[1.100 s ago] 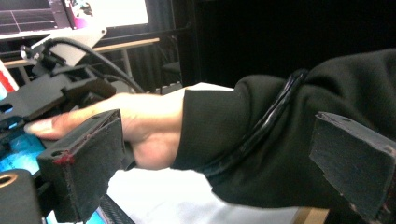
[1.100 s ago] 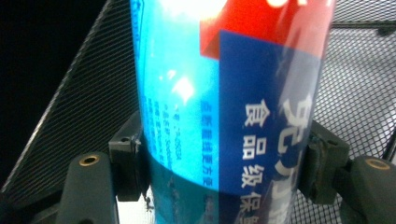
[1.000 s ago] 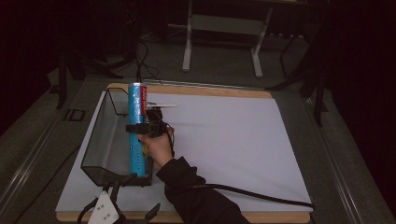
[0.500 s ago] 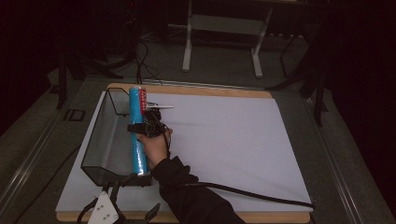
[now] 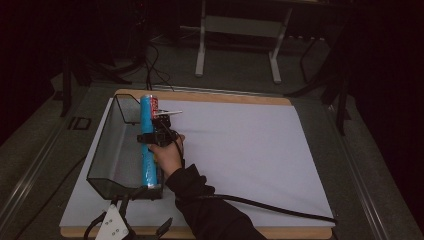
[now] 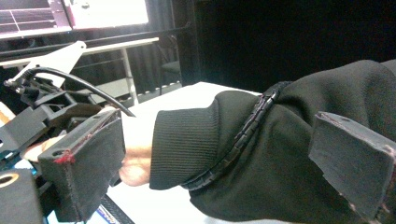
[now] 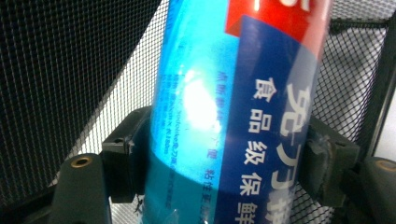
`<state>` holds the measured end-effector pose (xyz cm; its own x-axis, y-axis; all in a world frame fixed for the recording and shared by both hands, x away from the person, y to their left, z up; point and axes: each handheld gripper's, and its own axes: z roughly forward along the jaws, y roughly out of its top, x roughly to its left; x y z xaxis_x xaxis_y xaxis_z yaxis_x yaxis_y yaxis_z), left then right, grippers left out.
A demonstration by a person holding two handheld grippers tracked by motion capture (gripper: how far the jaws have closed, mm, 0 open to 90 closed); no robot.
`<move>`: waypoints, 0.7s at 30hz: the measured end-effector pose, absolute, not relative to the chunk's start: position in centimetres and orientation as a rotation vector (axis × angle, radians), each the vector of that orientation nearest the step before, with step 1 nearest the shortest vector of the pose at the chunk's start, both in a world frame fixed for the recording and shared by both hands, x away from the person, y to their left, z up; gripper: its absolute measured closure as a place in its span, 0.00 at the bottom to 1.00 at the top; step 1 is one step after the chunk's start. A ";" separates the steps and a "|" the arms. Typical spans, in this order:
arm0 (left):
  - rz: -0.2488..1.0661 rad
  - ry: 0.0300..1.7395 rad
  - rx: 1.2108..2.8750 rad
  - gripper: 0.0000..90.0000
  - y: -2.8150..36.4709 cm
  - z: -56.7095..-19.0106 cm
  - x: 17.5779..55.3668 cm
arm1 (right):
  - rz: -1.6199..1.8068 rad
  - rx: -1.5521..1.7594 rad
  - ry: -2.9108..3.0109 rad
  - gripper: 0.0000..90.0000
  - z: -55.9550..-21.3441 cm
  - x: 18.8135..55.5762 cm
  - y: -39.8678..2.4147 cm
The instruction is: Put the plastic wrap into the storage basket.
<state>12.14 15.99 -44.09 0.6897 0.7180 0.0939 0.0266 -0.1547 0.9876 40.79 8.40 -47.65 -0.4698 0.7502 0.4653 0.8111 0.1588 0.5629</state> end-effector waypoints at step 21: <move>0.677 0.610 1.642 0.05 15.9 -44.1 12.1 | -1.319 -1.349 -2.637 0.20 -42.9 39.9 5.1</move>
